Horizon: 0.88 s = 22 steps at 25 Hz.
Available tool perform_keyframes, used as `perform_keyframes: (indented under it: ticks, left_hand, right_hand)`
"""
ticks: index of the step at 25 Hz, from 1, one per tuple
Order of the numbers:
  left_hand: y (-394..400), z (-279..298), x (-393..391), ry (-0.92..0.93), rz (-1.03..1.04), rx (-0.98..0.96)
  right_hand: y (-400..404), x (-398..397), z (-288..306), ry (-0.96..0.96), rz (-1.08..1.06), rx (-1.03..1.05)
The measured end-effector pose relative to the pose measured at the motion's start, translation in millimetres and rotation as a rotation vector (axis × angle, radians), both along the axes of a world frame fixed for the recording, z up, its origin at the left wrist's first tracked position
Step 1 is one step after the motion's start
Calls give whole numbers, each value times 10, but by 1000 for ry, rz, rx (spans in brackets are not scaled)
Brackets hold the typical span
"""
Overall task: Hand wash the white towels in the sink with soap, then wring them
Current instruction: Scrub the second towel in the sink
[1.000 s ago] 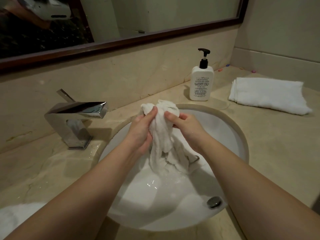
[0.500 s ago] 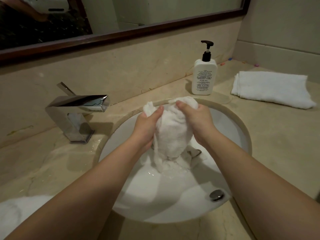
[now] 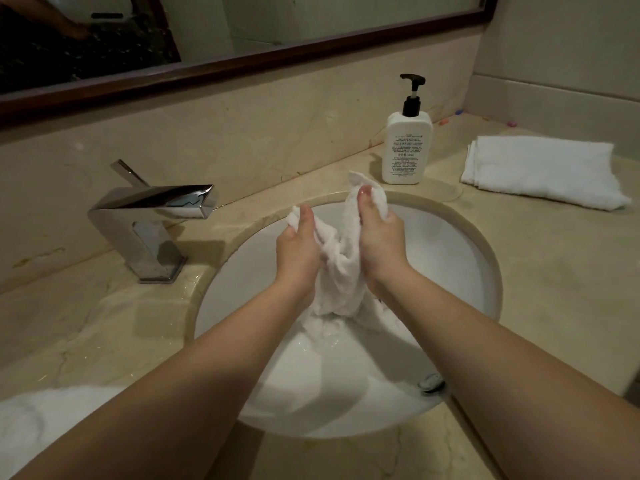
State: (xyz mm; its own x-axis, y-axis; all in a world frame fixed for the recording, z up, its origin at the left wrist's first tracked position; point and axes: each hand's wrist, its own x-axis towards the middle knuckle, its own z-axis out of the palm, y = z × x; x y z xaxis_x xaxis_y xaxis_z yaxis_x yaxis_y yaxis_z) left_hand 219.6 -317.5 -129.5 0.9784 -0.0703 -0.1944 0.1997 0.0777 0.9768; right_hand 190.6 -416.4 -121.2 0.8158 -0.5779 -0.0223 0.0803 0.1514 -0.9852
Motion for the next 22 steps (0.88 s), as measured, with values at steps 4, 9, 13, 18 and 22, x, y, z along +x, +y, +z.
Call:
perform_keyframes:
  ticks: [4,9,13,18,22]
  left_hand:
    - [-106,4,-78,46,-55,-83]
    - [-74,26,-79,91,65,-157]
    - [-129,20,-148,37,34,-40]
    - [18,14,59,101,167,-59]
    - [36,-6,61,68,209,5]
  right_hand:
    - [78,-7,17,73,-108,-77]
    - [387,-54,29,89,14,-283]
    - [249,37,6,86,-63,-237]
    - [291,-77,2,14,70,-241]
    - [-99,10,72,45,27,-62]
